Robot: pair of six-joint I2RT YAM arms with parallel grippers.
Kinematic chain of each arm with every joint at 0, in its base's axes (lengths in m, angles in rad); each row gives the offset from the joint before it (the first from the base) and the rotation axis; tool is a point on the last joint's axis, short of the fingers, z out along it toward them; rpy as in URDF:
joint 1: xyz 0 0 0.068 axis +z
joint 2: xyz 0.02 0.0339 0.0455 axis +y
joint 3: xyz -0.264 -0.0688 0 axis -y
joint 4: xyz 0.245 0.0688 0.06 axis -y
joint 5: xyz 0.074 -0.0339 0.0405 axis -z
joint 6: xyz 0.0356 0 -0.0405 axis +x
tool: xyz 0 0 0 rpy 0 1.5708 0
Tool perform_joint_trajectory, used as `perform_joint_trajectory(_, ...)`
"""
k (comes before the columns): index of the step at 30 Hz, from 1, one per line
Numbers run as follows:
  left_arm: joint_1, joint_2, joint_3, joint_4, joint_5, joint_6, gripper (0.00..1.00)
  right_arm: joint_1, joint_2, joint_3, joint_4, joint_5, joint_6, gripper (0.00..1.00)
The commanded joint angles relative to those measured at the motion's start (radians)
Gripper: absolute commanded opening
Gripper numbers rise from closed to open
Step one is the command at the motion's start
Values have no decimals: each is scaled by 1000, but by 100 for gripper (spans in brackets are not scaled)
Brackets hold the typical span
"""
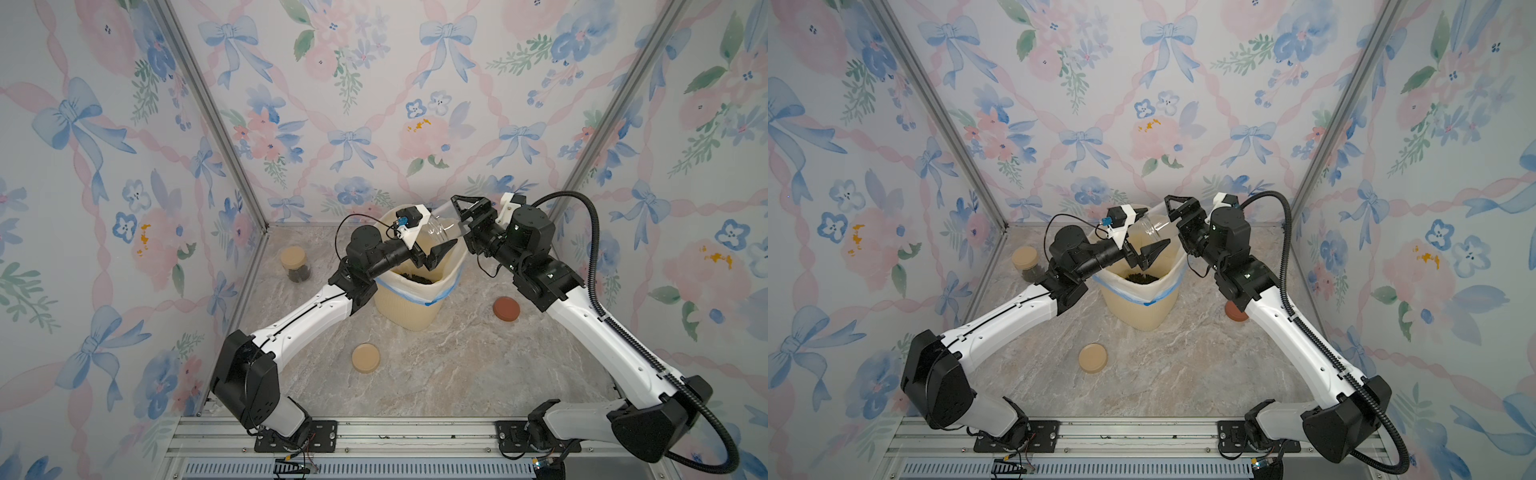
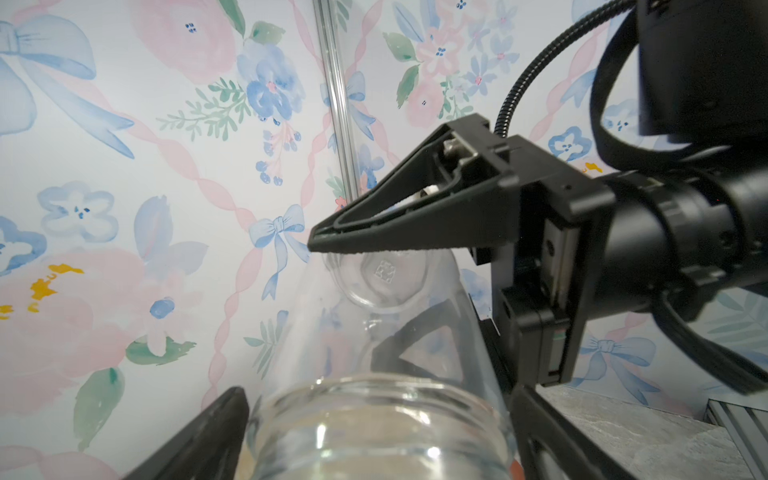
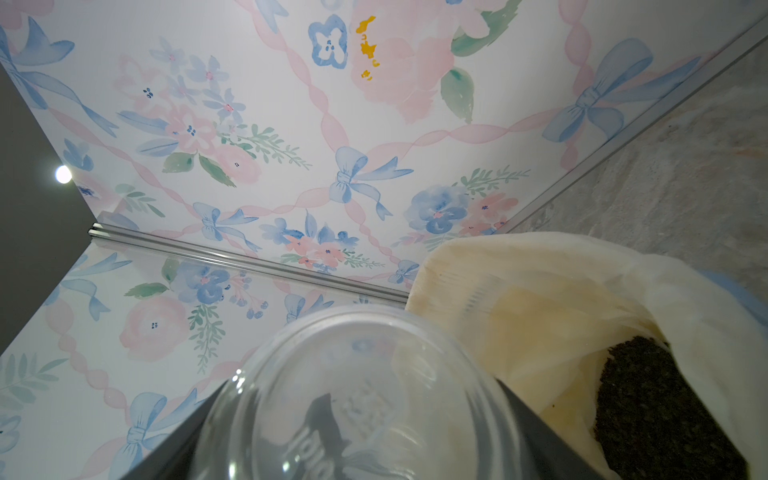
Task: Empty moldy tea leaves from jars
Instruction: Place the jar at the center of the board.
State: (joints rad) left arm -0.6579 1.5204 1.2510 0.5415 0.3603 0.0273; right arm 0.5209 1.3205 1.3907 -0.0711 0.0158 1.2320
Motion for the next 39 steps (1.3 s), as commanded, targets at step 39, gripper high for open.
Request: perform_joint_trajectory(39,-34,68,72,26,-73,-35,69,28,-61,-16,86,6,61,74)
